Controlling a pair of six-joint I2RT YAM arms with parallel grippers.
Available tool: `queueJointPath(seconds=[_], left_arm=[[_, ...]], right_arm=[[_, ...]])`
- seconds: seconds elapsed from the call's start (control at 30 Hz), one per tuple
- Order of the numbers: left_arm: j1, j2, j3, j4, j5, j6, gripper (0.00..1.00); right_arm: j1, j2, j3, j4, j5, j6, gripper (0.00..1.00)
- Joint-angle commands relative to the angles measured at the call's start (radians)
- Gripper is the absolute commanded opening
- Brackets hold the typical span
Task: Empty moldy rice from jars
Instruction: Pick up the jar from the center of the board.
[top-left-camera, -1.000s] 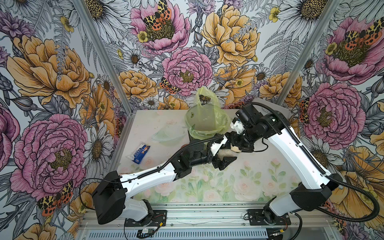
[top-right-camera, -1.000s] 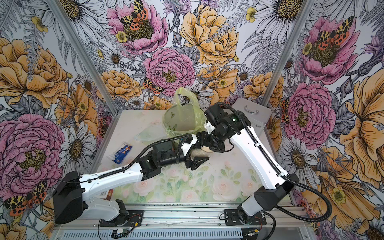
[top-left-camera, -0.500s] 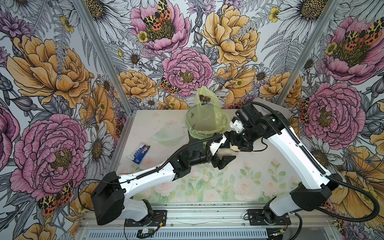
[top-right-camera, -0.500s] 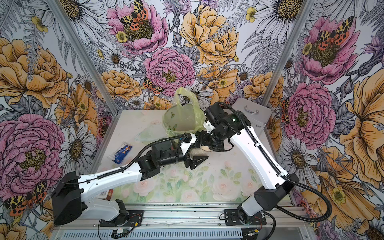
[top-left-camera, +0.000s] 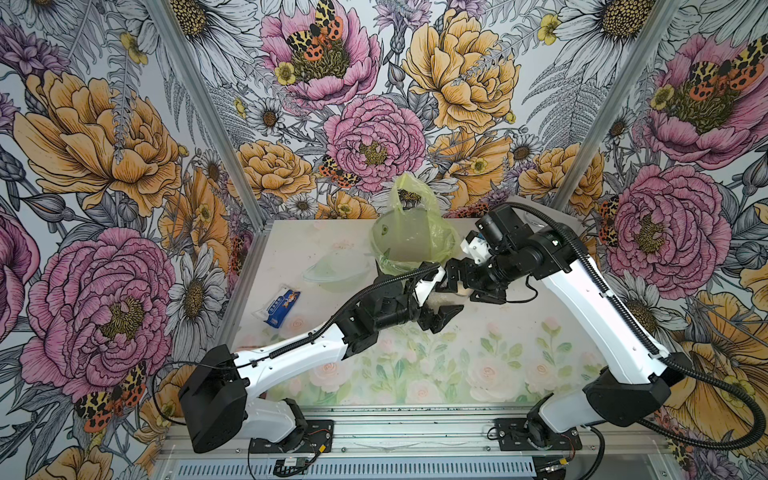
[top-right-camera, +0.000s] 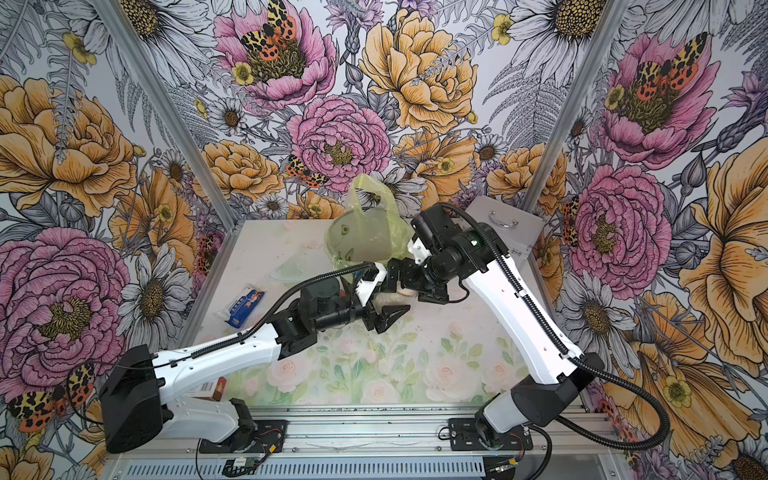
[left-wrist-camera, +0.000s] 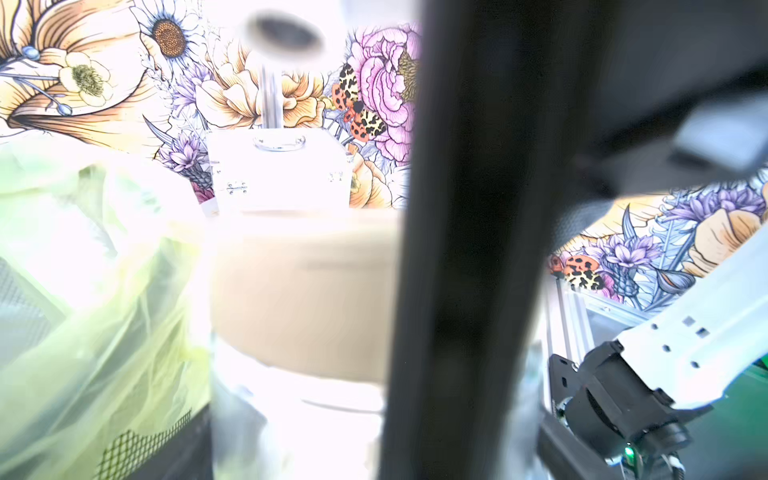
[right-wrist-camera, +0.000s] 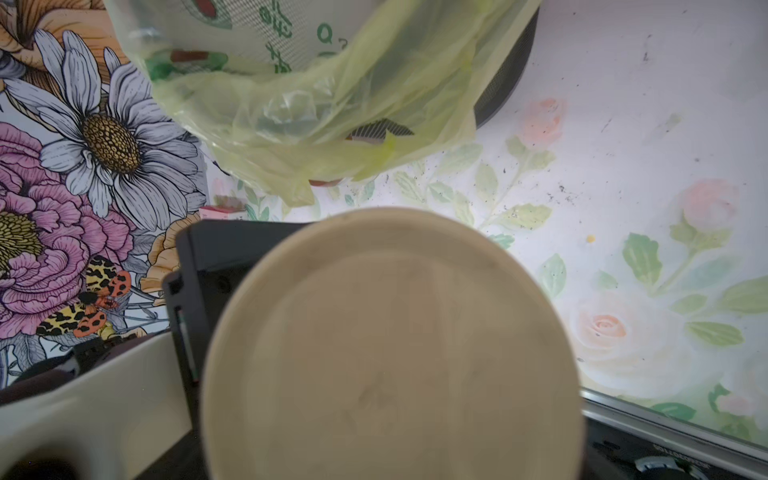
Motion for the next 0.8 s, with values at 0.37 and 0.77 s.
queueJointPath(seconds=[0.37,0.77], left_arm=[[0.000,-0.017,-0.023,-0.098,-0.017,0.028,0.00],[0.007,-0.081,-0.018,-0.103,-0.034,0.025,0.00]], right_arm=[[0.041,-0.062,-0.018,0.120,-0.105,-0.032,0.99],[0.027,-0.146,-0.142,0.242,-0.140,-0.051,1.00]])
